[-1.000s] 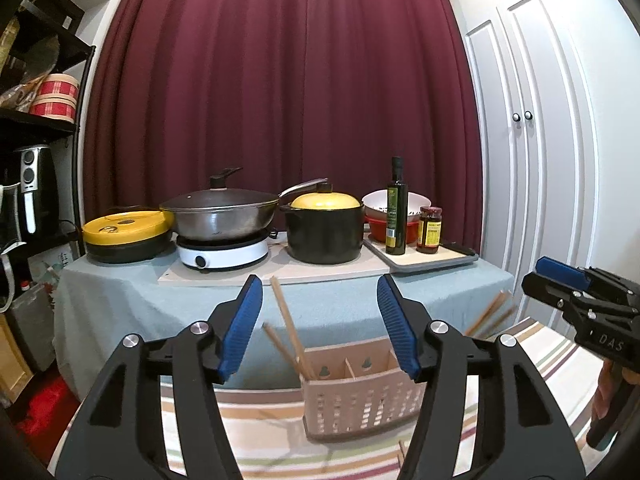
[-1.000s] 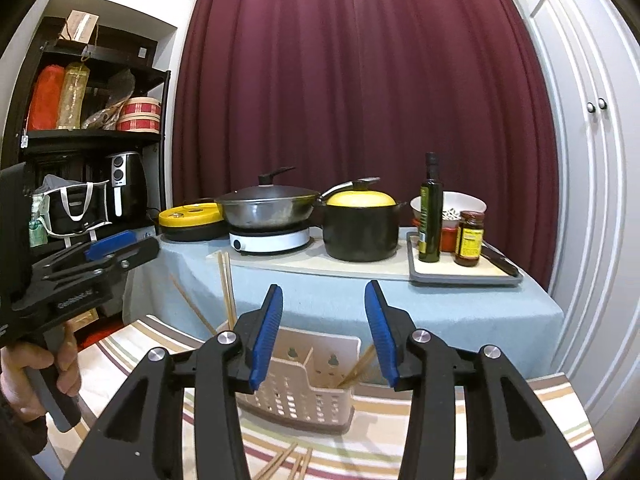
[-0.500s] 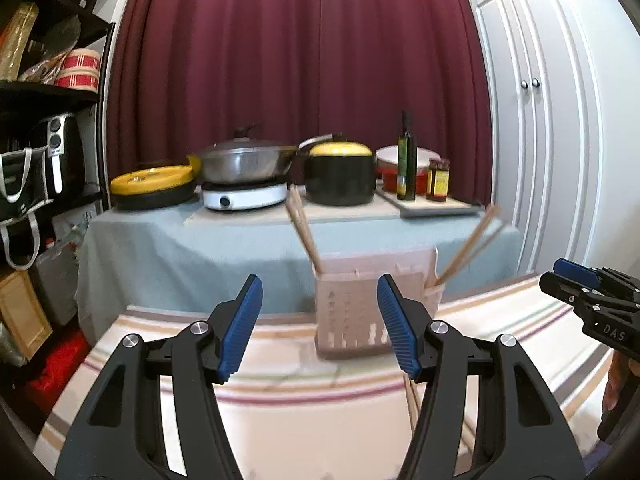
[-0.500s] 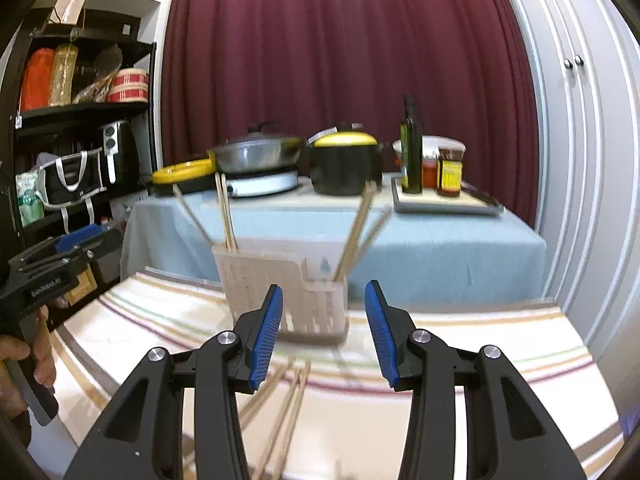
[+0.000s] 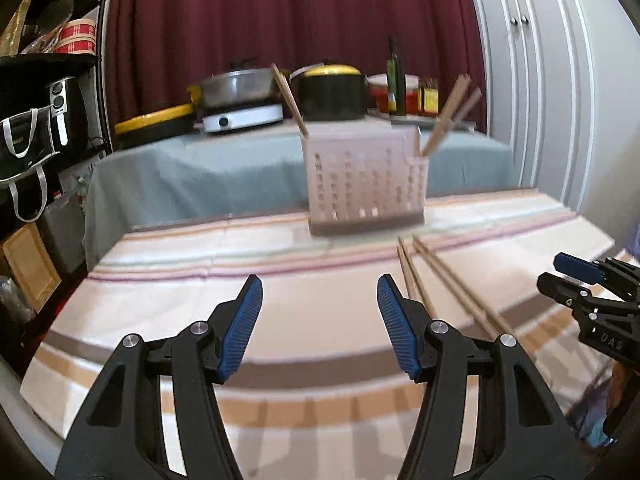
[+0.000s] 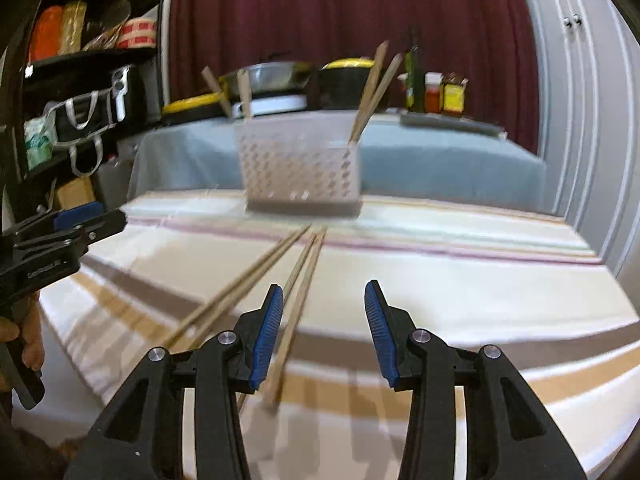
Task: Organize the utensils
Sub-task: 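Move both tools back to the remaining chopsticks on the tablecloth, then close the left tool on one chopstick while the right tool closes on another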
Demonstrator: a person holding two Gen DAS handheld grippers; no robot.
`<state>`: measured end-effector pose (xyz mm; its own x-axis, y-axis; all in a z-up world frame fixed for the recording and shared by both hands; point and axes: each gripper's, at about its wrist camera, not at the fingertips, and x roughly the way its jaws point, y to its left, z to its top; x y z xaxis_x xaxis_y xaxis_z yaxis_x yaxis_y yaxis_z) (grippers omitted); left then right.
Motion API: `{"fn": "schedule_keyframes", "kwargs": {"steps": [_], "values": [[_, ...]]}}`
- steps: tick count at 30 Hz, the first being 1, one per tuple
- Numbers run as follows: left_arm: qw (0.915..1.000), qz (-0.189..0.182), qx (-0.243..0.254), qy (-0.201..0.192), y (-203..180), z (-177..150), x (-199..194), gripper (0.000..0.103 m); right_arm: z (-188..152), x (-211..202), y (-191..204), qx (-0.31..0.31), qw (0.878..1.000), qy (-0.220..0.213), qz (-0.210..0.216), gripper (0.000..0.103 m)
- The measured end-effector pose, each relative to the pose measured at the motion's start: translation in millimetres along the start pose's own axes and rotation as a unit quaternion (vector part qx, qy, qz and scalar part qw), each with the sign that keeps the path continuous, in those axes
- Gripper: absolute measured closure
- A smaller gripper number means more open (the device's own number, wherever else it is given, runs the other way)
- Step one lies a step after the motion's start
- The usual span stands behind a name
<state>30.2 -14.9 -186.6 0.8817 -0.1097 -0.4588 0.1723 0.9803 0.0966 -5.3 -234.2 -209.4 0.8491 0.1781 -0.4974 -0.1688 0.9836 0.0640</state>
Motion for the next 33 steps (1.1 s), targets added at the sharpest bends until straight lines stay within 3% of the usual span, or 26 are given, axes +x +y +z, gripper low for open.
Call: {"fn": "schedule_keyframes", "kwargs": {"steps": [7,13,15,19,25,33], "values": [[0.9997,0.000,-0.005,0.025,-5,-26,-2,0.045,-21,15,5,-0.005,0.999,0.038,0.015,0.068],[0.9991,-0.008,-0.010,0.040,-11,-37,-2,0.044,-30,18,9,-0.008,0.999,0.049,0.022,0.068],[0.9989,-0.012,-0.012,0.045,-14,-39,0,0.044,-33,20,9,-0.005,0.998,0.053,0.021,0.073],[0.9986,-0.019,-0.013,0.047,-17,-42,1,0.045,-33,19,4,0.003,0.998,0.052,0.018,0.084],[0.9982,-0.028,-0.011,0.052,-23,-44,3,0.045,-34,18,1,0.006,0.999,0.049,0.014,0.092],[0.9973,-0.042,-0.006,0.059,-33,-50,6,0.045,-35,16,-9,0.015,0.999,0.044,0.005,0.096]]}}
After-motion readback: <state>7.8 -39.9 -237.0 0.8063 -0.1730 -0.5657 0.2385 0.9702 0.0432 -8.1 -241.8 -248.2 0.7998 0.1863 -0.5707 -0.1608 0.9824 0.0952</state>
